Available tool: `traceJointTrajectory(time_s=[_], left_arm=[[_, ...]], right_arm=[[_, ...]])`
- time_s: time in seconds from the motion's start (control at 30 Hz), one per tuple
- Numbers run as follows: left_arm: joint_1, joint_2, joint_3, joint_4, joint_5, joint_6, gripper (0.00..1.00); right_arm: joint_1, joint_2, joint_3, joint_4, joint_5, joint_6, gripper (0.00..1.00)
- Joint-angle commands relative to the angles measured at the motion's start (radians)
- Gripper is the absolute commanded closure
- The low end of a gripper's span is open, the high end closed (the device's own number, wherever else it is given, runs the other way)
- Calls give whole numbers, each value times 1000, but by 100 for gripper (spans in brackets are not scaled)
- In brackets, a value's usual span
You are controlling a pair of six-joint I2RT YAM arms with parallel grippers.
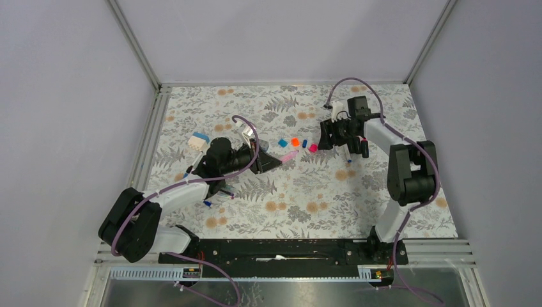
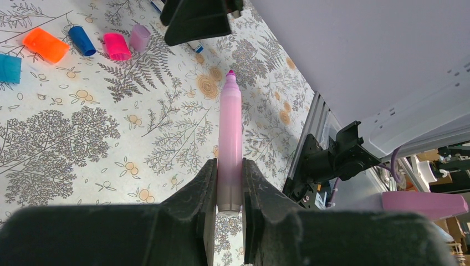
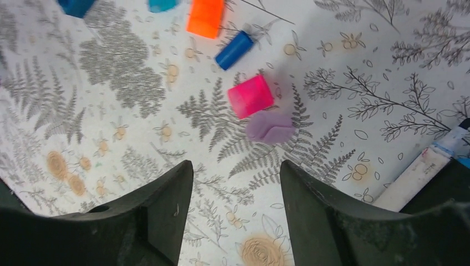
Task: Open the pen caps
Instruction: Place the pen cap at the center of the board.
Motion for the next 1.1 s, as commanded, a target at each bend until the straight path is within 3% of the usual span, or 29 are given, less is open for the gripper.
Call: traceJointTrajectory(time_s=[0.0,0.17,0.3,0.47,0.6,0.73,0.9,1.07], left_arm=[[1,-20,18,68,15,-13,100],[-7,-14,15,103,35,-48,100],[-29,14,24,113,15,-64,100],[-60,108,130,-23,-3,-40,100],[-82,189,248,-166,20,1,100],[-109,258,346,-271,62,30,100],[-137,320,409,-315,116,27,100],[-151,355,445,-312,160,-3,100]], right_arm=[[10,-163,-50,-3,-66,-53,34],[2,-363,-166,-43,-212,-228,28],[-7,-562,-273,-111,-414,-403,10],[-11,-597,-281,-364,-618,-702,7],[-11,-583,-237,-580,-635,-1083,4],[-8,-554,-203,-673,-621,-1351,0],[14,-518,-150,-624,-562,-1364,0],[73,-488,-139,-521,-467,-1276,3]])
